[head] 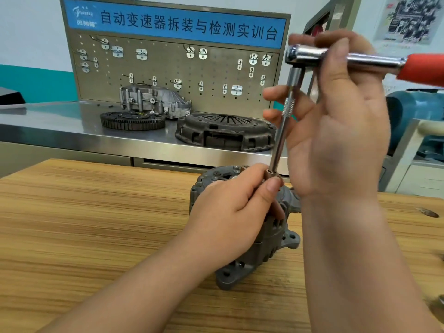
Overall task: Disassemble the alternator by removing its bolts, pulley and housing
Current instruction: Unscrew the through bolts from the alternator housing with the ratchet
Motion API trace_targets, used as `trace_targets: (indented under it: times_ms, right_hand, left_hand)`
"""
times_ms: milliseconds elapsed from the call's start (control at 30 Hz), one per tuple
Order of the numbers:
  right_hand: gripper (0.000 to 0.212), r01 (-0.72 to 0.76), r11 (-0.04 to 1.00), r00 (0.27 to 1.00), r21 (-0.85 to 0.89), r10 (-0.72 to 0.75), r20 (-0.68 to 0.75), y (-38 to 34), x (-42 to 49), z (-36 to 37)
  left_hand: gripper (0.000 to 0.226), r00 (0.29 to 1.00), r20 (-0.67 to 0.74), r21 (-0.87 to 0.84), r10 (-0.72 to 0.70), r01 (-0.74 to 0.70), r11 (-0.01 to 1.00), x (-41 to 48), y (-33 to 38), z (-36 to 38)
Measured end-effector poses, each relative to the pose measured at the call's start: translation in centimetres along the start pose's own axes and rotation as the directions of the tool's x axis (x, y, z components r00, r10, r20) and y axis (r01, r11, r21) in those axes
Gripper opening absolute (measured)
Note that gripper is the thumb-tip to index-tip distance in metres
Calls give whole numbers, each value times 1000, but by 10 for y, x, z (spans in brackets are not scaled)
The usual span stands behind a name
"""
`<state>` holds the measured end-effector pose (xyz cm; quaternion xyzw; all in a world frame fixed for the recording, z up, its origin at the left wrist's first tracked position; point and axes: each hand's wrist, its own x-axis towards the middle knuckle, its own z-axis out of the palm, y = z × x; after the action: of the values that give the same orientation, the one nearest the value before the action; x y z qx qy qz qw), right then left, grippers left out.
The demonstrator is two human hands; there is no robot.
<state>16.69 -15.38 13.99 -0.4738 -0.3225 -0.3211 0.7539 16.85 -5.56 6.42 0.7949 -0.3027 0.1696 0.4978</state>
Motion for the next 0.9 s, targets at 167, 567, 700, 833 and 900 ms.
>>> trace_targets:
  times_ms: [167, 567, 700, 833, 900]
  right_hand:
    - [23, -230, 906, 973, 355, 217, 77, -1, 5, -7]
    - [11, 210, 935, 976, -286, -216, 11, 0, 4, -6]
    - [20, -156, 961, 988, 228, 147, 53, -3, 2, -4]
    - [25, -262, 879, 965, 399, 240, 105, -3, 6, -9]
    - [21, -180, 951, 983, 253, 180, 24, -3, 6, -12]
  left_hand:
    - [27, 1000, 14, 43, -7, 7, 999, 2, -2, 0]
    - [22, 999, -12, 33, -37, 37, 999, 2, -1, 2]
    - [29, 1000, -3, 2, -5, 5, 1000, 1, -1, 1]
    - [21, 1000, 7, 33, -7, 7, 999, 2, -4, 1]
    - [18, 1000, -4, 65, -9, 10, 998, 3, -5, 1]
